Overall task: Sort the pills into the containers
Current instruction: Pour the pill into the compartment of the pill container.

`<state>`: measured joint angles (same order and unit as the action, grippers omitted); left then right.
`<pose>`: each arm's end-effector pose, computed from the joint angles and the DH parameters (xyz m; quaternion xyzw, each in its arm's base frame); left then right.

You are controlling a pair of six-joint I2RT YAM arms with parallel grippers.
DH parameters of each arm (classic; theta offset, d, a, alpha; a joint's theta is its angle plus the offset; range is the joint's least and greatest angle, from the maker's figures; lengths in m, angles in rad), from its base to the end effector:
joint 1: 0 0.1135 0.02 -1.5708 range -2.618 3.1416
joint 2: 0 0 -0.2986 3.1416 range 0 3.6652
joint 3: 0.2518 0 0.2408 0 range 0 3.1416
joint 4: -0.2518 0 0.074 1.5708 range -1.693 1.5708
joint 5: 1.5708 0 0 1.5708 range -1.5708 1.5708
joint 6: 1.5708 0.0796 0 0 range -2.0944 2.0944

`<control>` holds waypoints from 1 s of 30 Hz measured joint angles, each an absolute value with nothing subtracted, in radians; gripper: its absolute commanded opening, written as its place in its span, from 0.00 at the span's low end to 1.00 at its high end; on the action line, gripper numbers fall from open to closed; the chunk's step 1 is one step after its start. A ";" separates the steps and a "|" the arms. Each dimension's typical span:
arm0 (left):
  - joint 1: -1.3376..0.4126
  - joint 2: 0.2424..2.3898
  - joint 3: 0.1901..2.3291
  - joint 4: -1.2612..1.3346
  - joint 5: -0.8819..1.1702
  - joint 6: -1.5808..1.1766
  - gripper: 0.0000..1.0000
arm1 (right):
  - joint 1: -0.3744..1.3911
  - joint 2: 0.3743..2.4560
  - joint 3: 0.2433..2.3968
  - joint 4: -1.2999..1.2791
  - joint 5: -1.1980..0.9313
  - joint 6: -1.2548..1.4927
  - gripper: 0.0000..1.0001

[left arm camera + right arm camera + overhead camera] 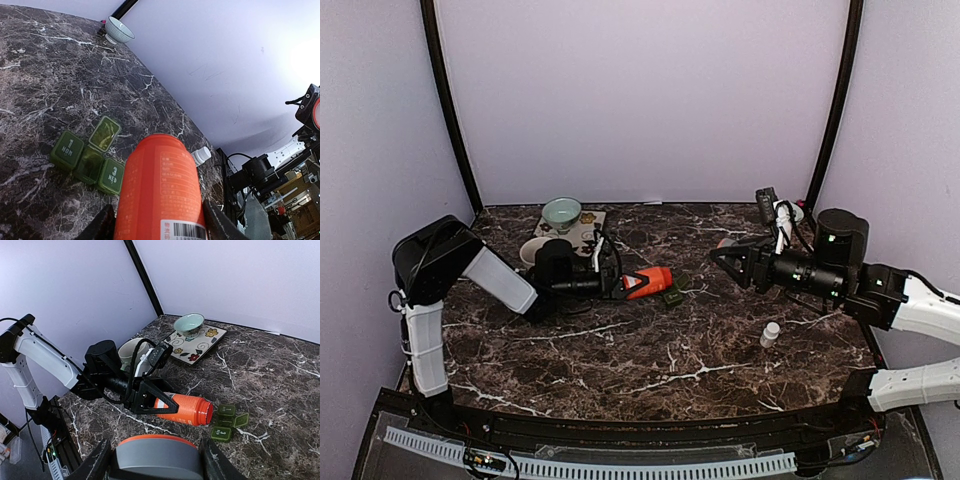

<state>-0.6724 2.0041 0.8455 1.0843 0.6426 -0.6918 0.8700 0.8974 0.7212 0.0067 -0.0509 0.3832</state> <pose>0.3076 -0.3058 0.1846 0.2081 0.6974 -0.5866 0.3552 0.1421 0.1747 0.3392 -0.2001 0.7377 0.3937 0.5107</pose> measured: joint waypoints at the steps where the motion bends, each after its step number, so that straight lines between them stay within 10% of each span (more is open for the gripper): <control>1: -0.672 2.010 0.851 1.084 0.643 -0.691 0.00 | 0.870 0.897 0.720 0.007 -0.051 0.384 0.24; 30: -0.664 2.070 0.937 0.952 0.611 -0.639 0.00 | 0.854 0.900 0.704 0.007 -0.043 0.398 0.20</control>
